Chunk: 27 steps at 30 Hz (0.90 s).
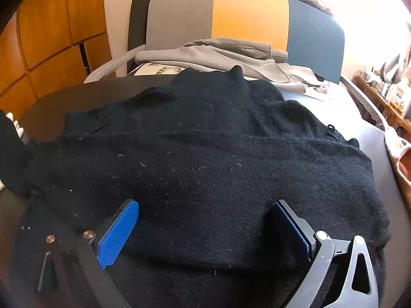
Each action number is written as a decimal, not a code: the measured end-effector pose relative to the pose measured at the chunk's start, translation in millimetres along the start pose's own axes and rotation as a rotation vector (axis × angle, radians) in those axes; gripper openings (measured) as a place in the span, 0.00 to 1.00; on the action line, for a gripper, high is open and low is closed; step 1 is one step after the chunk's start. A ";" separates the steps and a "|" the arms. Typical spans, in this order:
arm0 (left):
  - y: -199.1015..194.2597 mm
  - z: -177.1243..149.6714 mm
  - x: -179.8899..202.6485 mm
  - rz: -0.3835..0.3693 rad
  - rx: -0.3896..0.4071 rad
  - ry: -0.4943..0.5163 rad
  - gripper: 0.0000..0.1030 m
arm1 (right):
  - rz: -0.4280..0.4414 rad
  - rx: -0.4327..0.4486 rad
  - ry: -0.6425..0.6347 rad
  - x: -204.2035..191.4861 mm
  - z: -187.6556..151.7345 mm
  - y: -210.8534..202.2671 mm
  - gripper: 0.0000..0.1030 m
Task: Fold clothes
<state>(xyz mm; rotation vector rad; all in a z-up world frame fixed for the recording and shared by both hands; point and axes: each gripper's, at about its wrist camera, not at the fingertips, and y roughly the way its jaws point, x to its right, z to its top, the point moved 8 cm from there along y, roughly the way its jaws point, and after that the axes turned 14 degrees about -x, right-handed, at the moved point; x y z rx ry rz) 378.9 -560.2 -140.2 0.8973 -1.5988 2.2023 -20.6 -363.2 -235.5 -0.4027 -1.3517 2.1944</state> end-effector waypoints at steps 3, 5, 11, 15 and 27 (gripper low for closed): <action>1.5 1.9 -15.8 0.021 -0.029 -0.082 0.30 | 0.000 0.001 0.003 -0.1 0.7 1.0 1.00; 2.0 3.3 -21.3 -0.019 -0.038 -0.134 0.26 | 0.000 0.001 0.002 0.0 0.4 1.1 1.00; 1.7 5.9 -26.2 -0.178 -0.069 -0.202 0.16 | 0.005 0.000 -0.001 0.9 -1.0 0.2 1.00; 3.0 7.6 -27.6 -0.303 -0.096 -0.241 0.16 | 0.004 0.000 0.000 0.6 -1.0 0.3 1.00; 3.8 11.6 2.4 -0.323 -0.024 -0.119 0.04 | 0.006 0.000 -0.001 0.2 -0.4 0.0 1.00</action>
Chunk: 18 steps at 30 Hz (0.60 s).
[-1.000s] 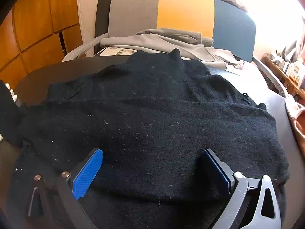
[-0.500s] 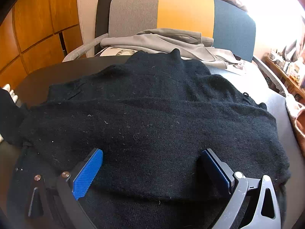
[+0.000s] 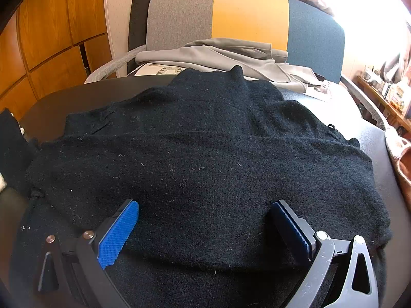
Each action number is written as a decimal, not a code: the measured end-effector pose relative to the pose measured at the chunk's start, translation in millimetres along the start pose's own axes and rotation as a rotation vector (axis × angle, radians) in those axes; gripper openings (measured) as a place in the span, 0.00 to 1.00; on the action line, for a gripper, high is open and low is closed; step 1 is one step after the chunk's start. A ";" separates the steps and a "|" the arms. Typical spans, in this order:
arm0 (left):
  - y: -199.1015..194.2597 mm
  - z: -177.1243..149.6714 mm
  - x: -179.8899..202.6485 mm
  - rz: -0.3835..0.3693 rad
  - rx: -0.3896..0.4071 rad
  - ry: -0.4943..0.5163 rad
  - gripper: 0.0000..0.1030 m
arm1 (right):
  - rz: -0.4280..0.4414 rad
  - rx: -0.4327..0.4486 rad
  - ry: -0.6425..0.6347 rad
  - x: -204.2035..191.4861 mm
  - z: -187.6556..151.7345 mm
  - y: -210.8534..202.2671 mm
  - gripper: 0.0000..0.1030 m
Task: Fold clothes
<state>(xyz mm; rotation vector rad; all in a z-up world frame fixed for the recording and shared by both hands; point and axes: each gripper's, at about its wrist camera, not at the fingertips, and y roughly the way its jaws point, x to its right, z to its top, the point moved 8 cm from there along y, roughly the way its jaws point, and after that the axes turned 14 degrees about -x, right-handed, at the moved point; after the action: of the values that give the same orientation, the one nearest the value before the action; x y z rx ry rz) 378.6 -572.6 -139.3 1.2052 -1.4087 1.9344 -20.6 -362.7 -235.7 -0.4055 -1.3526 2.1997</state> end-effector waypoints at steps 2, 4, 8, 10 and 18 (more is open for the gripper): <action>9.2 -11.8 19.6 0.015 -0.021 0.096 0.04 | 0.000 0.000 0.000 0.0 -0.1 0.1 1.00; 22.1 -26.3 39.6 0.033 -0.044 0.187 0.04 | -0.001 0.001 -0.001 0.1 -0.1 0.3 1.00; 59.4 -68.7 74.7 0.046 -0.139 0.344 0.04 | 0.001 0.001 0.000 0.5 -0.3 0.2 1.00; 79.1 -91.5 83.2 0.052 -0.194 0.395 0.04 | 0.002 0.001 0.000 0.9 -0.3 0.1 1.00; 147.3 -183.3 92.9 0.079 -0.423 0.575 0.04 | 0.006 0.002 0.000 1.8 -0.8 -0.3 1.00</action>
<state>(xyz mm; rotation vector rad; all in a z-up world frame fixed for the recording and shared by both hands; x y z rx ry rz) 147.8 -470.4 -153.8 0.3631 -1.4455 1.7130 -21.6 -361.0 -235.8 -0.4096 -1.3503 2.2064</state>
